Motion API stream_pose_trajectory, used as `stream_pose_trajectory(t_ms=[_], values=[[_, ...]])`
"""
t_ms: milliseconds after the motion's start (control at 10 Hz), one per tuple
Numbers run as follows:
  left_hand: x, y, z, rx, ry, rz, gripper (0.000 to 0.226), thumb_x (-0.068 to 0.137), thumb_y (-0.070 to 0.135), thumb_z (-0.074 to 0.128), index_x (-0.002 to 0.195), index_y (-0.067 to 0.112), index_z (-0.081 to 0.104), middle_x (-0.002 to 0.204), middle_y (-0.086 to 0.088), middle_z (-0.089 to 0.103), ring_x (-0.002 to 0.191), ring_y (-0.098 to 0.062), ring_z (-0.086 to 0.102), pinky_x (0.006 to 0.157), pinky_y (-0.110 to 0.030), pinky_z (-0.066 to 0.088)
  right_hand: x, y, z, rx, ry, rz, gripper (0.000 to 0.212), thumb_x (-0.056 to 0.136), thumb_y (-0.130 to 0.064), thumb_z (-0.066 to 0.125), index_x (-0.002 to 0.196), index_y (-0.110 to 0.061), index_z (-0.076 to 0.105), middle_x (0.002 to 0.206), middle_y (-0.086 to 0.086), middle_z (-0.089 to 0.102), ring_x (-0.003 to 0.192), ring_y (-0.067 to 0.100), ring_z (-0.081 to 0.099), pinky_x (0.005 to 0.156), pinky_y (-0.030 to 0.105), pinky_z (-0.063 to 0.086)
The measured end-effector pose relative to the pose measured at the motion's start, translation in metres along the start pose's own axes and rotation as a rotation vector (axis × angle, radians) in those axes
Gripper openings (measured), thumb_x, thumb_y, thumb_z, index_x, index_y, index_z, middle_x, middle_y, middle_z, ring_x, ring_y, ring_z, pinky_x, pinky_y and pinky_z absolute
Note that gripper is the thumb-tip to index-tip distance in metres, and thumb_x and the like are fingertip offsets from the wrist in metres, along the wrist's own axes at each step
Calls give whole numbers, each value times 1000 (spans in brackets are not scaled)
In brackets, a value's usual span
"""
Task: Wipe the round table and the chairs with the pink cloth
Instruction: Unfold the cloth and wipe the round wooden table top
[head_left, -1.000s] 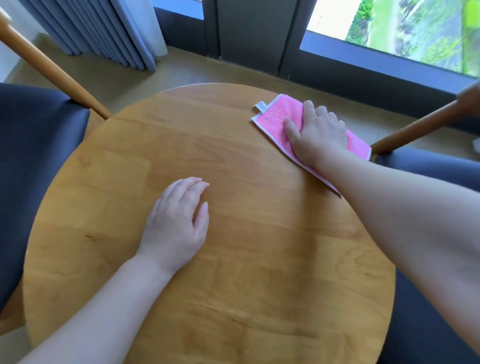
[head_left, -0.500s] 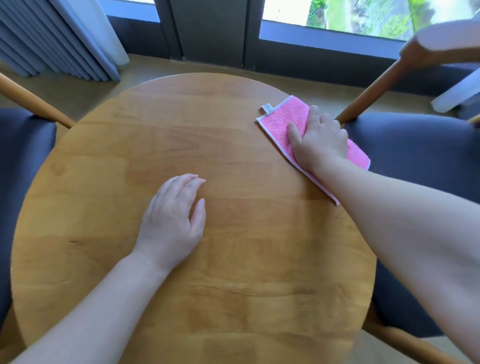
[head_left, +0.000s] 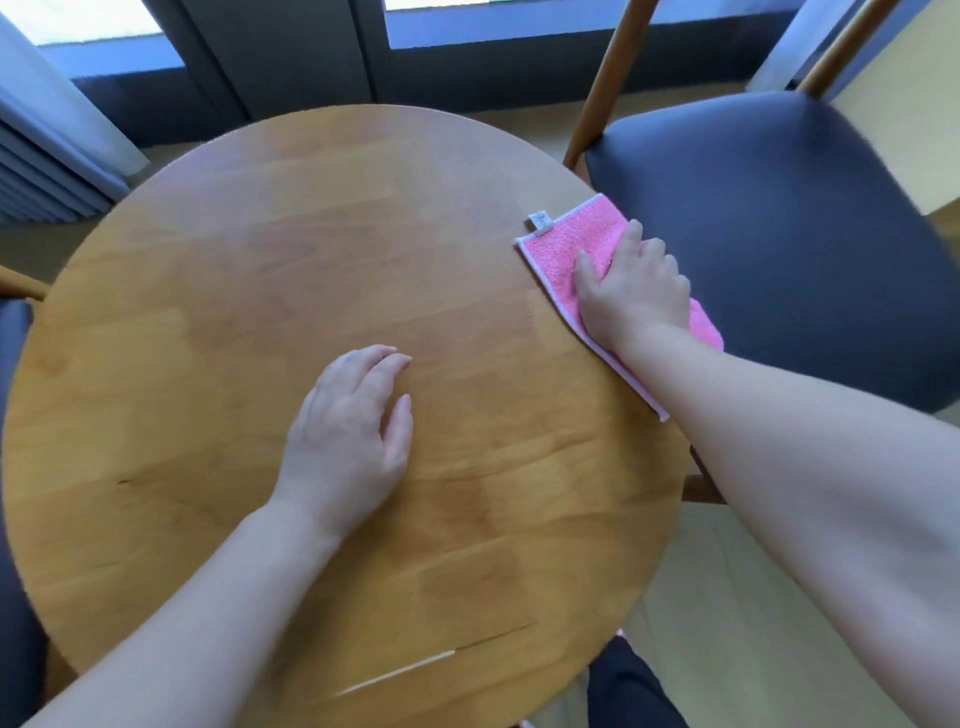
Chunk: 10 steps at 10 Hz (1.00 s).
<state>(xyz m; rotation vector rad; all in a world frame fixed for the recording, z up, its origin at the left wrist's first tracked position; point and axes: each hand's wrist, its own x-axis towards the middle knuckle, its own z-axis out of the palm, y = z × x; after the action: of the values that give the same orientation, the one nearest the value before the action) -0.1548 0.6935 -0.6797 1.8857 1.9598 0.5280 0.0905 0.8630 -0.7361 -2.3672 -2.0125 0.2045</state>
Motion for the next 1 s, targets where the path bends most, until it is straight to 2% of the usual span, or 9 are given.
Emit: stream_pose_trajectory(t_ms=[200, 400, 600, 700, 800, 900, 1000], values=[[-14, 27, 11, 0, -47, 26, 43, 86, 23, 50, 123, 4, 61, 128, -10, 57, 123, -29, 50, 102, -47, 42, -37, 20, 1, 48, -5, 40, 81, 91, -59, 27, 149, -3, 17, 132, 21, 45, 113, 37, 48, 89, 46, 40], [-37, 48, 18, 8, -20, 15, 41, 86, 22, 51, 122, 5, 61, 127, -10, 58, 122, -29, 51, 100, -47, 44, -67, 32, -1, 78, -22, 45, 84, 91, -58, 28, 149, 1, 14, 129, 21, 45, 108, 36, 51, 86, 44, 42], [-66, 74, 30, 19, -9, -43, 35, 88, 12, 60, 123, 5, 61, 128, -10, 57, 123, -29, 49, 103, -47, 42, -106, 40, -3, 72, -79, 82, 88, 90, -59, 28, 148, 4, 11, 125, 20, 45, 103, 34, 51, 82, 42, 43], [-74, 93, 29, 16, 6, -45, 40, 87, 20, 53, 123, 6, 61, 127, -9, 58, 122, -28, 50, 102, -45, 43, -124, 44, -7, 79, -168, 34, 88, 93, -60, 27, 149, 4, 3, 134, 21, 35, 114, 36, 45, 93, 44, 41], [-72, 108, 31, 29, 44, 5, 40, 84, 19, 54, 120, 3, 62, 124, -12, 59, 119, -30, 53, 98, -45, 46, -117, 51, -21, 278, -335, 36, 84, 96, -55, 30, 150, 0, -2, 146, 24, 25, 128, 39, 37, 104, 45, 33], [-59, 132, 54, 45, 12, 124, 36, 83, 13, 60, 116, 0, 64, 121, -15, 61, 115, -34, 56, 94, -44, 49, -97, 63, -45, 472, -470, 58, 67, 101, -42, 28, 149, 2, 14, 146, 23, 35, 129, 36, 41, 101, 39, 34], [-44, 163, 83, 80, -102, 230, 39, 85, 11, 62, 122, -3, 60, 127, -19, 57, 120, -34, 52, 98, -46, 46, -87, 79, -59, 554, -529, 18, 49, 102, -33, 29, 134, 2, 44, 133, 20, 51, 120, 33, 49, 91, 34, 38]])
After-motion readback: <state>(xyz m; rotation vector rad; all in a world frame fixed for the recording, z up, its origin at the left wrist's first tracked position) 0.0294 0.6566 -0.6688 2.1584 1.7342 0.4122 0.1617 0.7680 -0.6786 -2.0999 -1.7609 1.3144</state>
